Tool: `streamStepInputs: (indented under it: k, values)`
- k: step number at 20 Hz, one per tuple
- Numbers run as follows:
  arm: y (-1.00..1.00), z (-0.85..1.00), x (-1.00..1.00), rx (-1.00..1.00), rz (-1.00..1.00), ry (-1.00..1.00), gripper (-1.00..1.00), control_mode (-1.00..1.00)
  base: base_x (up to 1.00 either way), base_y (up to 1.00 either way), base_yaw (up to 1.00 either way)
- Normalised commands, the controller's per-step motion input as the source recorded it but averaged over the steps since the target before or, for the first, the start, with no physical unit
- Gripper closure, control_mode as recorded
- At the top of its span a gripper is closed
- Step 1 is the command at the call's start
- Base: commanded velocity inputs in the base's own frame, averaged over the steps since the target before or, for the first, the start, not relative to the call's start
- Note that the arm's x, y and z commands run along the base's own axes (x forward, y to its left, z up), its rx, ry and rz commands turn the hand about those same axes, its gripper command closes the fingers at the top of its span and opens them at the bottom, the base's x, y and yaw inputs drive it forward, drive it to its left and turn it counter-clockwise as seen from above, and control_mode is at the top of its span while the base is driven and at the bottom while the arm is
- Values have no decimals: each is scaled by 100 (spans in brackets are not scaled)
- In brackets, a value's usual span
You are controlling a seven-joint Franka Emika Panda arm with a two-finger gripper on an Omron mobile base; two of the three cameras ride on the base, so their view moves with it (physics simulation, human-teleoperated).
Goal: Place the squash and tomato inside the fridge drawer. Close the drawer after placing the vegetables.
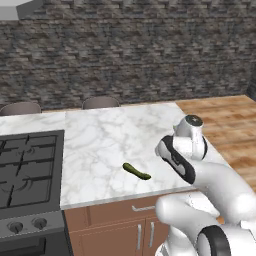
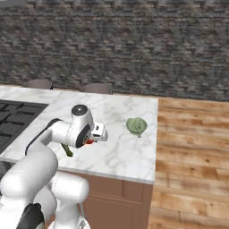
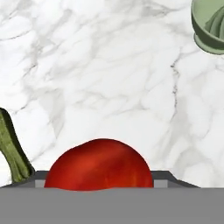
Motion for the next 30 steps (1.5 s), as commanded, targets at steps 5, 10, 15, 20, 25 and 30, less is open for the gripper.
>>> streamStepInputs:
  k: [5, 10, 15, 20, 25, 30]
  values:
    - [0, 100, -73, -1, 0, -8, 100, -100, 0, 0, 0]
    - [-8, 95, -74, -3, 0, -8, 100, -100, 0, 0, 0]
    - [-1, 87, -69, -5, 0, -6, 100, -100, 0, 0, 0]
    - [4, 40, -32, -4, 0, -2, 100, -100, 0, 0, 0]
    - [8, 0, -1, -2, 1, -1, 100, -100, 0, 0, 0]
    - [0, 0, -2, 0, 0, -1, 100, -100, 0, 0, 0]
